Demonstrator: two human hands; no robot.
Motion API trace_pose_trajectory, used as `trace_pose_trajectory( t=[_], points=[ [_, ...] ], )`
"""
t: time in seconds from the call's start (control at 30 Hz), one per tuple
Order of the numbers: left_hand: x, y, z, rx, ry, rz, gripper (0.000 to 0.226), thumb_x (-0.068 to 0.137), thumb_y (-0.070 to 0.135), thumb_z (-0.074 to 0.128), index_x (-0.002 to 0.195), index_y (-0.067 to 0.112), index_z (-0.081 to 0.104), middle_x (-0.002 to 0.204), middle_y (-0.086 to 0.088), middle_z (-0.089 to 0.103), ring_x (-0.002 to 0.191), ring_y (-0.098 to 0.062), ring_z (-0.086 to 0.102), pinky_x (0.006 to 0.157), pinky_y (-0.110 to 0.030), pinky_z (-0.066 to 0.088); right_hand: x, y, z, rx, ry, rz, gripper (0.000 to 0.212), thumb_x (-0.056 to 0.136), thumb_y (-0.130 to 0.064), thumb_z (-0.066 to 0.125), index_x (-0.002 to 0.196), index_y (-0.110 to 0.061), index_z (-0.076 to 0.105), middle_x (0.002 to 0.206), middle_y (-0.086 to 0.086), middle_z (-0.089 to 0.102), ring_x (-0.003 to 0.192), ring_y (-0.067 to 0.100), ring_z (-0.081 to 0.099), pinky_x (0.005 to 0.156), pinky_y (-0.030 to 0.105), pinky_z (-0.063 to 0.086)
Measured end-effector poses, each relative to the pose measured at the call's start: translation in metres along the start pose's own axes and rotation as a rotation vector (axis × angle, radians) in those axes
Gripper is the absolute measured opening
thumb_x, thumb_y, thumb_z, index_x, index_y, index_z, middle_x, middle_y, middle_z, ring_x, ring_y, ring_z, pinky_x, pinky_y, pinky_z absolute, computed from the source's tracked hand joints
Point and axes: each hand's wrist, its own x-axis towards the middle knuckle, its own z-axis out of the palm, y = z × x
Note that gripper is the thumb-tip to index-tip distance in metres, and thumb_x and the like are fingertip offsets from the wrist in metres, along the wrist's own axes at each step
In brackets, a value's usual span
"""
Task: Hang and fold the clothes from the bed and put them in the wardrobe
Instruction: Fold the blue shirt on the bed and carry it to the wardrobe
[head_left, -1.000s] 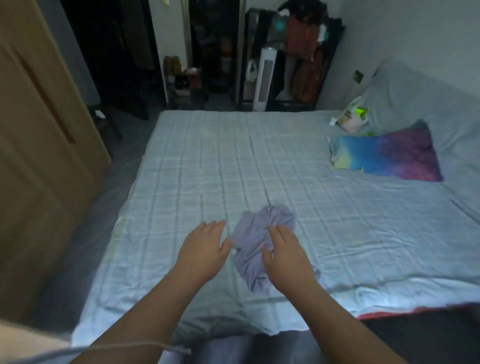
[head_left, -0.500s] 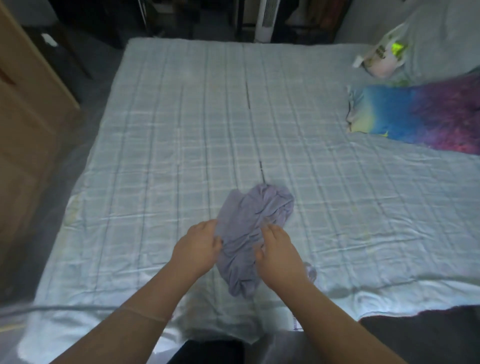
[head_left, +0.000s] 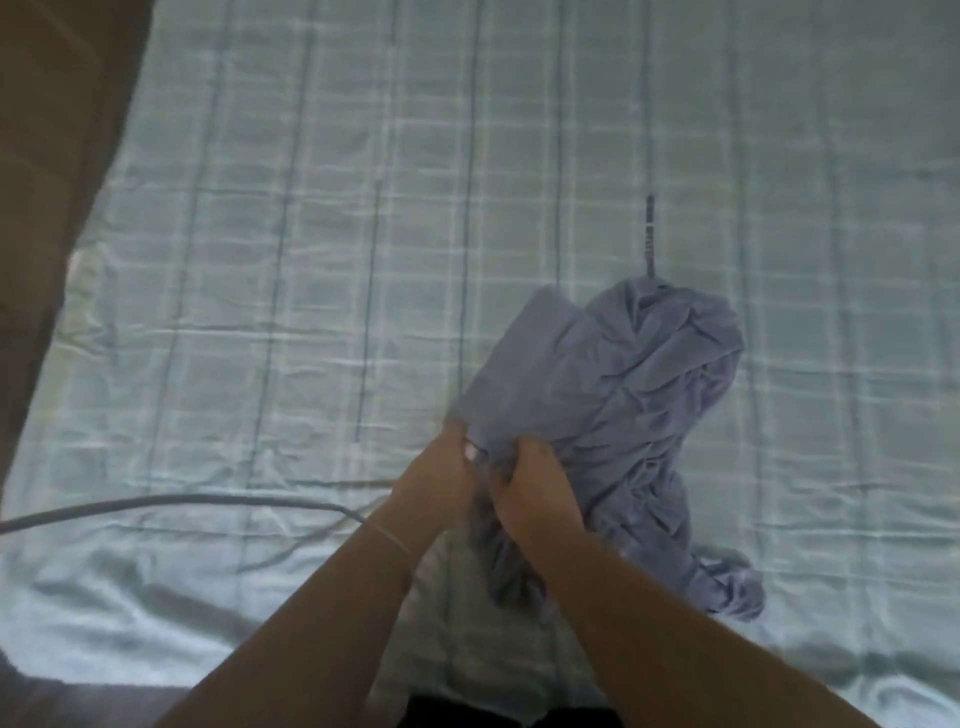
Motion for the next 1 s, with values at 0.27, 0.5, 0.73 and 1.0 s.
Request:
trace_pose_trajectory(
  t=[0.27,0.5,0.73,1.0],
  points=[
    [0.013,-0.018,0.026,-0.365,0.211,0.005,0.021,0.088,0.015,0.042,0.103,0.026,0.05,0.092,0.012,0.068,0.083,0.002,0.064,0.073,-0.017,0.049,0.032,-0.004,0.007,-0.037,0.062,0.066,0.024,0.097,-0.036,0.048,0.11,-0.016,0.054,0.115,0.011,0.058,0.109,0.034,0.06,0.083,0.043,0.05],
    [-0.036,0.03,-0.023,-0.275,0.147,0.128,0.043,0.093,0.01,0.045,0.131,0.029,0.04,0.117,0.01,0.058,0.085,0.006,0.057,0.063,-0.008,0.039,-0.018,-0.021,-0.099,0.29,0.086,-0.1,0.021,0.09,-0.006,0.045,0.073,-0.018,0.039,0.071,0.003,0.047,0.063,0.019,0.042,0.059,0.032,0.035],
    [-0.122,0.137,-0.1,-0.286,0.163,0.239,0.07,0.094,0.01,0.056,0.154,0.023,0.022,0.148,-0.011,0.041,0.117,-0.022,0.054,0.08,-0.027,0.051,-0.105,-0.058,-0.256,0.266,-0.047,-0.332,0.031,0.095,0.002,0.043,0.115,-0.013,0.062,0.1,0.001,0.063,0.088,0.013,0.056,0.073,0.021,0.047],
    [-0.209,0.226,-0.192,0.065,0.19,0.642,0.098,0.08,0.021,0.08,0.157,0.03,0.019,0.165,-0.006,0.011,0.153,-0.022,0.01,0.12,-0.037,0.021,-0.212,-0.109,-0.399,0.571,-0.12,-0.556,0.059,0.079,0.018,0.042,0.093,-0.027,0.077,0.1,0.0,0.077,0.098,0.014,0.07,0.08,0.028,0.056]
  ],
)
